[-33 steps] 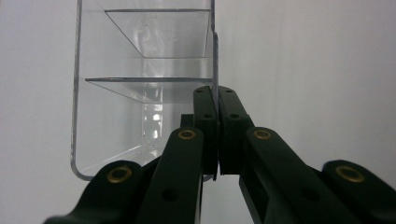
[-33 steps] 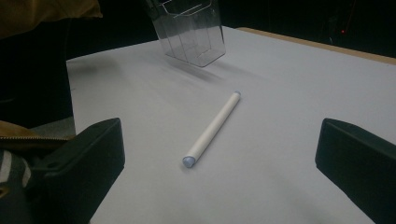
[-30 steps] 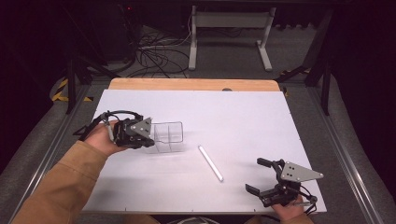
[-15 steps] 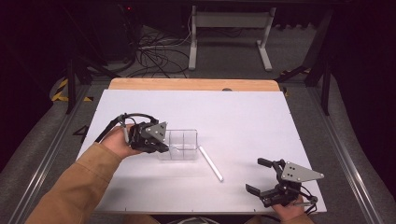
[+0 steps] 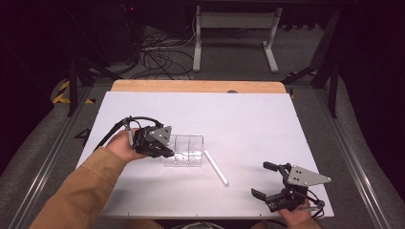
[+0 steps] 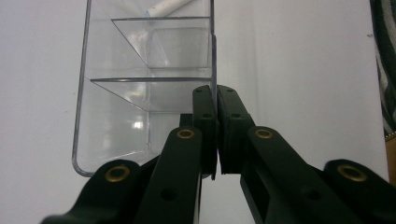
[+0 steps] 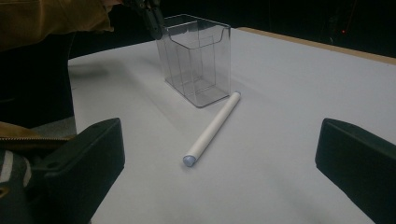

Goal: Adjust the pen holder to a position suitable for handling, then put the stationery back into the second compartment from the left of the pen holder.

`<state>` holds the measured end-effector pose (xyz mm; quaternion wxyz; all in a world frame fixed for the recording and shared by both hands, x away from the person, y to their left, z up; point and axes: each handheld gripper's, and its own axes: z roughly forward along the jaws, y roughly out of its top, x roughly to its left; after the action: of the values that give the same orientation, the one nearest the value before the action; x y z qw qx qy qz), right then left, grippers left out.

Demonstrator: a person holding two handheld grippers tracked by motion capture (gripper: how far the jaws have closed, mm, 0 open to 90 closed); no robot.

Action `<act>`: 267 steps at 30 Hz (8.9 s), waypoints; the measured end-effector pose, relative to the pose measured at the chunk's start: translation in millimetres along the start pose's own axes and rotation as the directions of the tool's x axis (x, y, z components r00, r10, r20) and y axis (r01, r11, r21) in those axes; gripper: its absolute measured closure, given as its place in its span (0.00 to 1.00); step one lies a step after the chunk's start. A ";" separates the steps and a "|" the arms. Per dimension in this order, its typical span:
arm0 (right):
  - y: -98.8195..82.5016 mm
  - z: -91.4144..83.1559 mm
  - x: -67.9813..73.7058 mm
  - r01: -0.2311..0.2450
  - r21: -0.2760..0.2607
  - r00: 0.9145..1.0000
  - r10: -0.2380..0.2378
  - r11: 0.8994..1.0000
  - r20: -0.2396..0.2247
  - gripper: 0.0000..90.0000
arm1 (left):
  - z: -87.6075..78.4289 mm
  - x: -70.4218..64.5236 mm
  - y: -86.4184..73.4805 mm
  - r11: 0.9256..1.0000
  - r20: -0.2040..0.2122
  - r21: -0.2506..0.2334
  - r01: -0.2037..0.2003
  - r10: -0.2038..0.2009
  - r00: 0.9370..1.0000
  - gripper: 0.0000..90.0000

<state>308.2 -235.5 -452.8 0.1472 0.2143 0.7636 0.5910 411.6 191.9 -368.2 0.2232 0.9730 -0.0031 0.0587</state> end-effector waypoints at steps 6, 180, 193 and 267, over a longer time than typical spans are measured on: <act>-0.1 0.0 0.0 -0.001 0.001 1.000 0.001 1.000 -0.001 0.02 | -0.2 -1.0 -0.1 1.000 -0.020 0.007 -0.006 0.007 1.000 0.96; 63.7 199.2 9.8 -0.346 0.687 0.919 0.081 0.639 0.387 0.76 | -12.7 -146.6 -124.0 0.559 -0.172 -0.751 0.353 -0.680 0.713 0.02; 65.4 202.3 9.3 -0.373 0.694 0.903 0.069 0.615 0.425 0.88 | -12.6 -146.0 -123.8 0.556 -0.169 -0.751 0.355 -0.682 0.712 0.02; 115.8 121.8 14.9 0.014 -0.177 0.997 0.000 0.984 0.079 0.88 | -11.9 -145.2 -123.4 0.562 -0.180 -0.752 0.346 -0.679 0.712 0.02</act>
<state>371.3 -101.5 -371.9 0.1979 0.2209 0.7023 0.6472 270.1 305.2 -427.9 0.5581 0.7367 0.3204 0.2076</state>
